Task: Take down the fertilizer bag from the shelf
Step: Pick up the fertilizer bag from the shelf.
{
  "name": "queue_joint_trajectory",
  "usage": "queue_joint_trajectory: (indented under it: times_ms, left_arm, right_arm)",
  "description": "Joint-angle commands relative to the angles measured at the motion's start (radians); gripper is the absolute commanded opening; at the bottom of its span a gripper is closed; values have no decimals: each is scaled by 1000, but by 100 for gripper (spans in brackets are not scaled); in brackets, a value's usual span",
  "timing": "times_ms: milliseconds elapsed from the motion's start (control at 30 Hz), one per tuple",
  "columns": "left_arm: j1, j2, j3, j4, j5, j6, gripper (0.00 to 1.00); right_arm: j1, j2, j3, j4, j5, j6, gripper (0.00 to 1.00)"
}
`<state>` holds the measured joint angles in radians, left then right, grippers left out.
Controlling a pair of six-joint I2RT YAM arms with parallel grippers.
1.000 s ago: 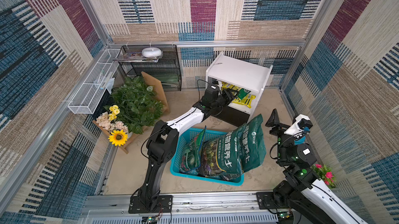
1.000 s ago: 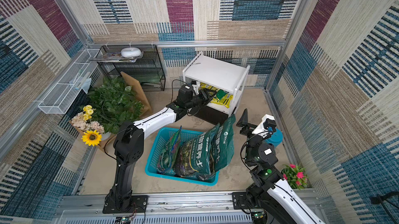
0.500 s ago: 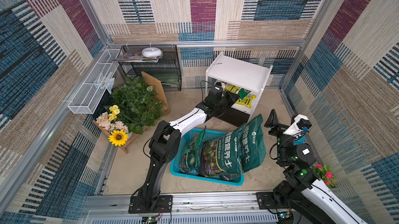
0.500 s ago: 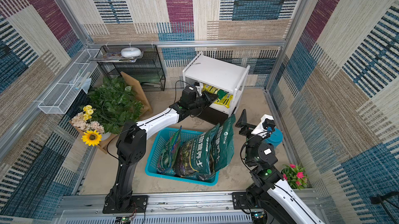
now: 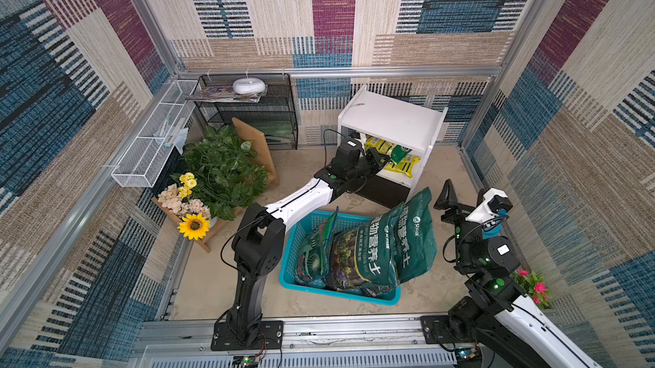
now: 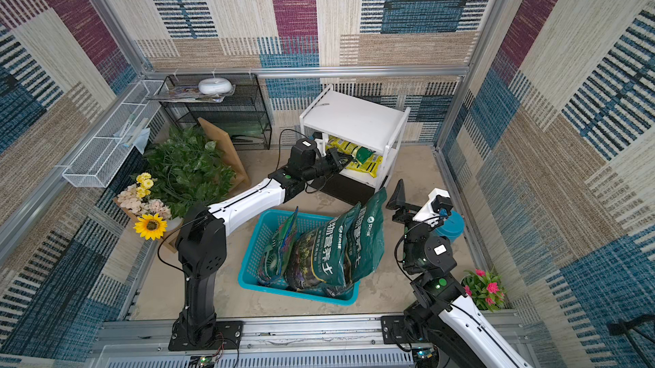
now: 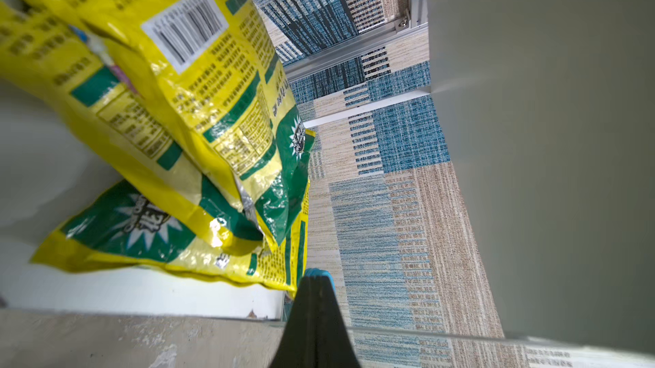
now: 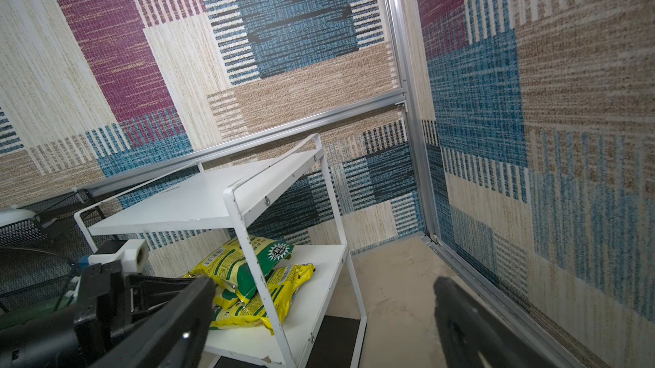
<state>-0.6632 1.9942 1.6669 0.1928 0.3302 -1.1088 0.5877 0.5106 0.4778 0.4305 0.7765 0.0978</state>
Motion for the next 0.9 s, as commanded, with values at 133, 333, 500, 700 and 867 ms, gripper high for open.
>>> queue_joint_trajectory:
  times_ms: [133,333,500,700,867]
  left_arm:
    - [-3,35,61,4,57,11,36]
    - [-19,92,126,-66,28,-10,46]
    - [-21,79,117,-95,-12,-13,52]
    - [-43,103,158,-116,-6,-6,57]
    - [-64,142,201,-121,6,-12,57]
  right_arm:
    - [-1,7,2,3,-11,9,99]
    - [-3,6,-9,24,12,-5,99]
    - [-2,27,4,36,16,-18,99]
    - [-5,27,5,27,15,-14,99]
    - [-4,4,-5,27,7,-5,99]
